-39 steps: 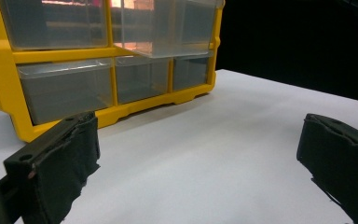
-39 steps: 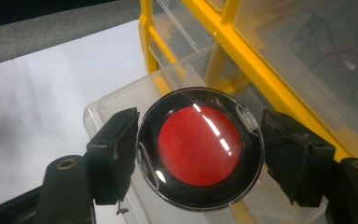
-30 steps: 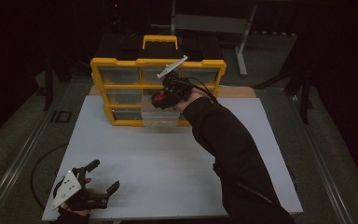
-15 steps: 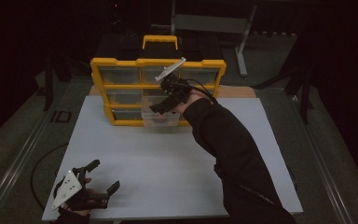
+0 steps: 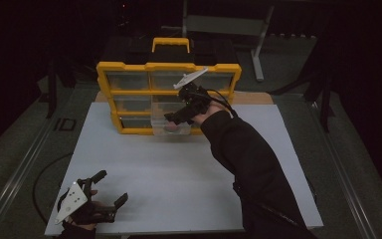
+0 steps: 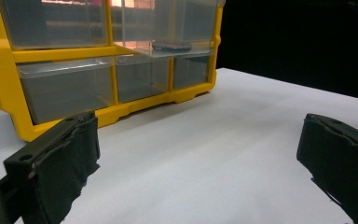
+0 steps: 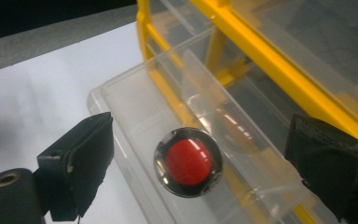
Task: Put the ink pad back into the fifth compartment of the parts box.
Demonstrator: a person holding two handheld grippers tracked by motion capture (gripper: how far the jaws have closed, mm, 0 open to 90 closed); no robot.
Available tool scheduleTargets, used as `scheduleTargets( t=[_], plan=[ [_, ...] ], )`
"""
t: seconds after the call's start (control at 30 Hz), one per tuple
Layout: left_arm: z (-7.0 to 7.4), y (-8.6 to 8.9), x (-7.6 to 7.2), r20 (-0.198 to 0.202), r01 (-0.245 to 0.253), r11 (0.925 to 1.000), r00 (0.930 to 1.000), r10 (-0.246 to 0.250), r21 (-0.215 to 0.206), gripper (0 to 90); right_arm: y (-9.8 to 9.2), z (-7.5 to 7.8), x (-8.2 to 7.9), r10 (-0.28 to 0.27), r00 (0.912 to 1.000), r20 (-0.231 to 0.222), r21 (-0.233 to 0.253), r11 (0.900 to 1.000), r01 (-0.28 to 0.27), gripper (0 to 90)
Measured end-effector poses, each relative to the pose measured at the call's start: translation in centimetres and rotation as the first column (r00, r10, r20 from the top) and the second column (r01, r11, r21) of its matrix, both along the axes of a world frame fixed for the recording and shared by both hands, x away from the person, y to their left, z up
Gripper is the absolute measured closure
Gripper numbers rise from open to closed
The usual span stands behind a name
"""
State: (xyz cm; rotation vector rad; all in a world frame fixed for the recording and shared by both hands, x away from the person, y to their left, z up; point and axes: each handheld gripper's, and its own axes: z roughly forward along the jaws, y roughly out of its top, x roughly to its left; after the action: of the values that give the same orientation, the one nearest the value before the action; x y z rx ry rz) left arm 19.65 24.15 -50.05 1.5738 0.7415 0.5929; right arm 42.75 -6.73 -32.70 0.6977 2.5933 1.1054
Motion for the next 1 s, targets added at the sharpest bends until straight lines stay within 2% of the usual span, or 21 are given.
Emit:
scheduleTargets(
  t=[0.4,0.63,0.77,1.0],
  plan=[
    [0.0,0.0,0.0,0.003,0.000,1.0000,1.0000,0.000,0.004,0.0,-2.5,0.2,-0.6,-0.027,0.9995,0.016,0.004,1.000,0.027,8.3],
    [0.0,-0.1,0.0,0.001,0.001,1.0000,1.0000,-0.001,0.003,0.0,-4.5,0.4,-1.1,-0.060,0.9975,0.036,0.040,0.997,0.058,8.4],
    [0.0,-0.1,-0.1,0.001,0.000,1.0000,1.0000,0.000,0.005,0.0,-5.5,0.2,-1.3,-0.073,0.9956,0.060,0.038,0.997,0.071,8.4],
    [0.0,-0.1,0.0,0.002,-0.003,1.0000,1.0000,0.003,0.005,0.0,-7.4,-0.2,-1.7,-0.089,0.9941,0.061,0.059,0.995,0.086,8.4]
  ],
)
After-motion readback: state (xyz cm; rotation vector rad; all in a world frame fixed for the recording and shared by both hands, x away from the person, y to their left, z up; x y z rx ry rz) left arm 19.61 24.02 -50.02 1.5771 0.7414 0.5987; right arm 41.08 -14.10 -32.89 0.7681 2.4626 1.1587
